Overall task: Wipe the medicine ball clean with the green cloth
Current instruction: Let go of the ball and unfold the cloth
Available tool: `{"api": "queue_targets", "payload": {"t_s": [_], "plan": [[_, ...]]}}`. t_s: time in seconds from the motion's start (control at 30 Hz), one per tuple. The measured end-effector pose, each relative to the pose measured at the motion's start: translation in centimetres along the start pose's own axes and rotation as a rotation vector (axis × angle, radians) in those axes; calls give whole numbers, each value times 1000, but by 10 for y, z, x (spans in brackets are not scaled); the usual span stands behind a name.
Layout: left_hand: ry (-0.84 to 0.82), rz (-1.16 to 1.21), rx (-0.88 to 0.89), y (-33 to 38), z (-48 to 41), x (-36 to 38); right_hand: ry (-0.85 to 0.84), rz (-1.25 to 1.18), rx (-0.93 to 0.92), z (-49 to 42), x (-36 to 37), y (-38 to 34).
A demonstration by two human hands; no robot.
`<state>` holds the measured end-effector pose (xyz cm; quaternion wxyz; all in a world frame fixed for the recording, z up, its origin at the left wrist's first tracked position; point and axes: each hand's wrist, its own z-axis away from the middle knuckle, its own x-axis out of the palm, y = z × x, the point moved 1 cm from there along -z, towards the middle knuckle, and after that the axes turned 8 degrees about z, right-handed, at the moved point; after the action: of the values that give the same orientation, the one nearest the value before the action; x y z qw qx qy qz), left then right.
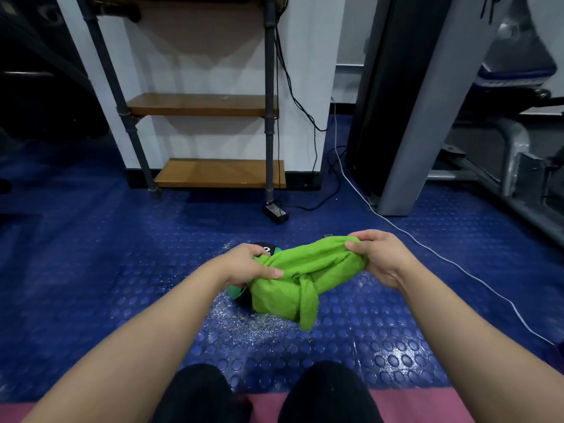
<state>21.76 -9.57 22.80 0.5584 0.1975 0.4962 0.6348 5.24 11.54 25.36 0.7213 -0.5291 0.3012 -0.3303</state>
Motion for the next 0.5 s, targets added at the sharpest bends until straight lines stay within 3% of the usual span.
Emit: {"api": "queue_targets", "payload": {"t_s": [0.13, 0.3, 0.5], "plan": [[-12, 127, -14, 10, -11, 20, 54, 85, -35, -5, -26, 2], [155, 103, 85, 16, -33, 58, 129, 316, -81, -9, -48, 17], [250, -81, 200, 26, -64, 100, 242, 233, -132, -25, -71, 44]]}}
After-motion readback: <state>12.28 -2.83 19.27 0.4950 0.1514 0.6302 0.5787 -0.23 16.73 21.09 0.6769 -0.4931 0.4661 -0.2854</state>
